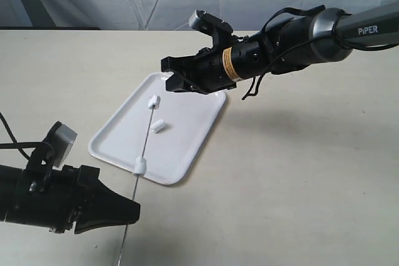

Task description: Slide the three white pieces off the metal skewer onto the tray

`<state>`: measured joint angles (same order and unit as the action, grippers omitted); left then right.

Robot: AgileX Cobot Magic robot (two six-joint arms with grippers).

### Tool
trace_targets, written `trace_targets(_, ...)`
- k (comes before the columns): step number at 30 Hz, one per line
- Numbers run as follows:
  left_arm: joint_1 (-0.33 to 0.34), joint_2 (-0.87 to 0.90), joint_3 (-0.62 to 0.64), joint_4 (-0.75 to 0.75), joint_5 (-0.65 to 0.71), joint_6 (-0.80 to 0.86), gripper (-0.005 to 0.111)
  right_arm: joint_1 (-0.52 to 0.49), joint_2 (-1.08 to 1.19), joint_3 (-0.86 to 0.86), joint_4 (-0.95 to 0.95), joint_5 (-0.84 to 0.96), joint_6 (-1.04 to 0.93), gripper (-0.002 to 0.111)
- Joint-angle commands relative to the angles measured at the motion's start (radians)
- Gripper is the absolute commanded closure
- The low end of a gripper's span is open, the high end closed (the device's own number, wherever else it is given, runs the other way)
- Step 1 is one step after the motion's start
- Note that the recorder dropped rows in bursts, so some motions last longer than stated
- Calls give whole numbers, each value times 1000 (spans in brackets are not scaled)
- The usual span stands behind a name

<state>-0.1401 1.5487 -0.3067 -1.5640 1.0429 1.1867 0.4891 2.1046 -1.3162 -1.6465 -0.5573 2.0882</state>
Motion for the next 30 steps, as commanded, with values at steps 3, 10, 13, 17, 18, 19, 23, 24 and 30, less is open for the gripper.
trace_targets(3, 2, -2, 7, -66, -42, 3, 107, 0, 0, -6, -5, -159, 15, 93)
trace_targets(10, 2, -2, -1, -63, -76, 3, 107, 0, 0, -4, -50, -236, 17, 93)
trace_targets(13, 2, -2, -3, -82, -113, 3, 107, 2, 0, -4, -58, -292, 17, 93)
trace_targets(17, 2, -2, -10, -77, -105, 3, 107, 14, 0, -4, -46, -267, 17, 93)
trace_targets(18, 2, -2, -10, -77, -101, 3, 107, 27, 0, -4, -46, -252, 17, 93)
trace_targets(19, 2, -2, -10, -77, -95, 3, 107, 39, 0, -4, -46, -236, 17, 93)
trace_targets(23, 2, -2, -10, -66, -74, 3, 107, 84, 0, -6, -42, -141, 17, 93)
trace_targets(24, 2, -2, -10, -62, -63, 3, 107, 89, 0, -6, -29, -119, 17, 93)
trace_targets(30, 2, -2, -10, -39, -27, 3, 107, 80, 0, -6, -17, -46, 17, 93)
